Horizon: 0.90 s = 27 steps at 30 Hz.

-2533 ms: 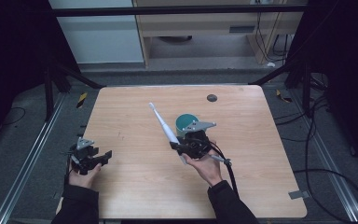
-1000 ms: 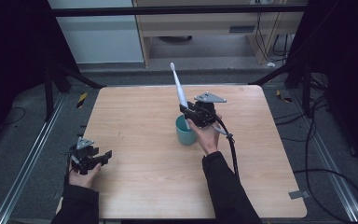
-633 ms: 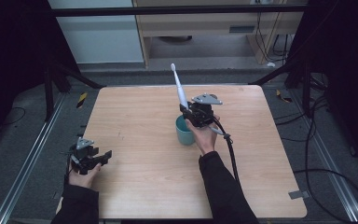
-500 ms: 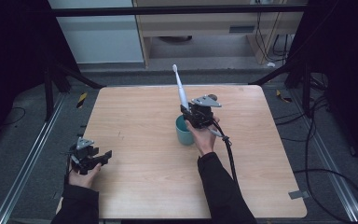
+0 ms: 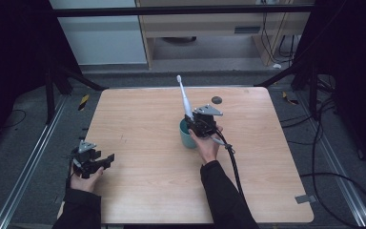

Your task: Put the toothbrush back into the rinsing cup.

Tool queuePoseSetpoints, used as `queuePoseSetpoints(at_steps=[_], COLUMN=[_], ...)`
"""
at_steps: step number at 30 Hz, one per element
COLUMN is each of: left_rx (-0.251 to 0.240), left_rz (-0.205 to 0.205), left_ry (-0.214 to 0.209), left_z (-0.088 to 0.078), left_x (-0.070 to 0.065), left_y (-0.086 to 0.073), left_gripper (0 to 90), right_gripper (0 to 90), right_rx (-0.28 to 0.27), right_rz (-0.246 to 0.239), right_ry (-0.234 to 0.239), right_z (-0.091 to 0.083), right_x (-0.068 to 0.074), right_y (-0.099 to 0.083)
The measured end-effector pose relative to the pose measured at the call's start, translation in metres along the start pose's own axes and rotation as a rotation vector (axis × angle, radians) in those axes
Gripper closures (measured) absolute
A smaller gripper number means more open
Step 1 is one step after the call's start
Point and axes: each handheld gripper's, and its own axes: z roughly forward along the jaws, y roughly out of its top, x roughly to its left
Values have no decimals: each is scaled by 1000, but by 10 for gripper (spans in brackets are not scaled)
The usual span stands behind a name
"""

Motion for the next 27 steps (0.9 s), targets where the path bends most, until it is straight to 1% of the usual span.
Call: queuePoseSetpoints(at_steps=[7,12,17,20,23,25,27], left_rx=[1,2,2,3,3,5,5], left_rz=[4,4,4,7,8,8,9], left_ry=[1,1,0,0,0,0,0], left_z=[0,0,0,0,0,0,0], left_x=[-1,-1,-1,-1,-1,-1,-1], left_y=[0,0,0,0,0,0,0], left_gripper=[382,384,385,385,385,385,385], right_gripper=[661,659,657,652,636,631,621], right_rx=[18,56,72,99,95,94,94], right_rz=[-7,-29,-43,-52,-56,-51,-54], right_ry=[-8,-18,-27,-30,-32,-20,-21], right_z=[1,3,2,2,1,-1,-3], right_x=[1,3,5,6,7,7,7], right_y=[-7,-10,-10,-11,-11,-9,-7])
